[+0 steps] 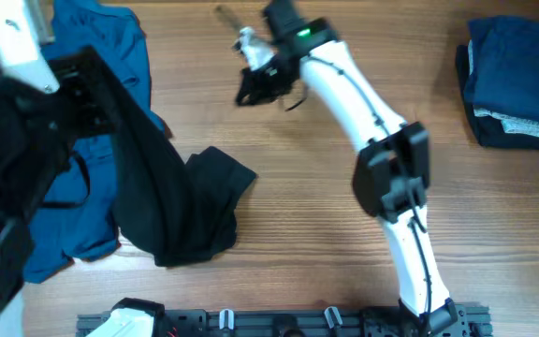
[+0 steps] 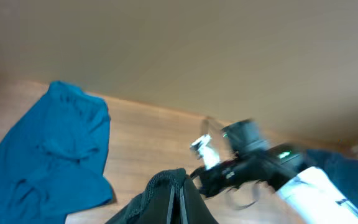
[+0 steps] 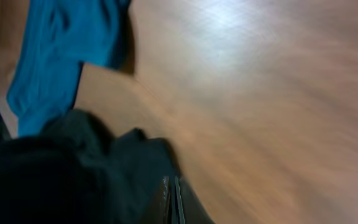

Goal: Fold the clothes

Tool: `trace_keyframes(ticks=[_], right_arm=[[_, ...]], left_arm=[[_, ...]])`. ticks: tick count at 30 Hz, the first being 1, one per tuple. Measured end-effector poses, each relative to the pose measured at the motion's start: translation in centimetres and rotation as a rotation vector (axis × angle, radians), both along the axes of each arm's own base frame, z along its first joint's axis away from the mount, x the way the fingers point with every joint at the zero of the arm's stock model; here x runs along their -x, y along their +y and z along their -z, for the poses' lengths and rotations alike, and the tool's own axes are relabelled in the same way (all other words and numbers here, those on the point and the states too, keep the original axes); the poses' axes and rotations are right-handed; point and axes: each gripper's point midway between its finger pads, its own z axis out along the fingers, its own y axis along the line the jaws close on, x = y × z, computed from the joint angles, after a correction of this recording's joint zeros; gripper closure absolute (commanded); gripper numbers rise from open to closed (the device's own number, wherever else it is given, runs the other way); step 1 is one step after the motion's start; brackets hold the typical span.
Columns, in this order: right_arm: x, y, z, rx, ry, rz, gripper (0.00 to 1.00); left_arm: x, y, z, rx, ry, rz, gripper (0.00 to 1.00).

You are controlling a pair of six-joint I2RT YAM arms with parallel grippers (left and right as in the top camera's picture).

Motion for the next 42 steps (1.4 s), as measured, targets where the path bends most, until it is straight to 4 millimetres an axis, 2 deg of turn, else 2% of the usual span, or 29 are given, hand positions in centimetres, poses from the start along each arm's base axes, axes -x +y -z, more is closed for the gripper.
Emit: trace_keyframes(ticks=[2, 6, 8, 12, 15, 16, 20, 23, 27, 31, 34, 36, 39, 42], right_arm=[[2.6, 2.9, 0.3, 0.025, 0.017, -0.035, 0.96], [6.7, 6.7, 1.1, 0.050, 0.041, -0.096, 0.96], [8.3, 8.2, 2.2, 0.073, 0.053, -0.108, 0.96], [10.8, 9.6, 6.3, 0.150, 0.112, -0.098, 0.96], [11.1, 9.6, 9.1, 0.212, 0.129, -0.069, 0.96], [11.0, 9.5, 9.5, 0.221, 0.135, -0.059, 0.96], [10.0, 9.4, 9.8, 0.249, 0.111, 0.010, 0.96], [7.6, 8.7, 9.8, 0.264, 0.054, 0.081, 0.96], [3.0, 5.4, 9.7, 0.280, 0.013, 0.192, 0.96], [-2.6, -1.4, 9.8, 0.326, -0.005, 0.328, 0.96], [-5.3, -7.0, 9.8, 0.395, -0.006, 0.419, 0.96], [-6.6, -10.9, 9.7, 0.431, 0.011, 0.481, 0.96], [-7.4, -16.1, 9.8, 0.467, 0.069, 0.557, 0.95], [-7.2, -21.1, 9.8, 0.497, 0.158, 0.632, 0.96]], left_arm=[[1.0, 0.3, -1.0, 0.006, -0.038, -0.005, 0.96], [3.3, 1.2, -2.5, 0.012, -0.100, -0.027, 0.96], [4.5, 1.6, -3.1, 0.016, -0.129, -0.036, 0.96], [5.4, 1.9, -3.5, 0.020, -0.147, -0.041, 0.96], [4.9, 1.8, -3.2, 0.017, -0.136, -0.041, 0.96], [4.8, 1.8, -3.2, 0.017, -0.134, -0.041, 0.96], [4.7, 1.7, -3.0, 0.015, -0.125, -0.041, 0.96], [4.9, 1.8, -2.4, 0.012, -0.101, -0.042, 0.96], [4.8, 1.8, -1.5, 0.004, -0.062, -0.042, 0.96], [4.4, 1.7, -1.1, 0.000, -0.045, -0.042, 0.96], [4.2, 1.6, -0.9, -0.002, -0.037, -0.042, 0.96], [4.1, 1.6, -0.6, 0.002, -0.023, -0.044, 0.96], [3.4, 1.4, 0.7, 0.008, 0.036, -0.050, 0.96], [1.4, 0.8, 3.4, -0.004, 0.157, -0.050, 0.96]])
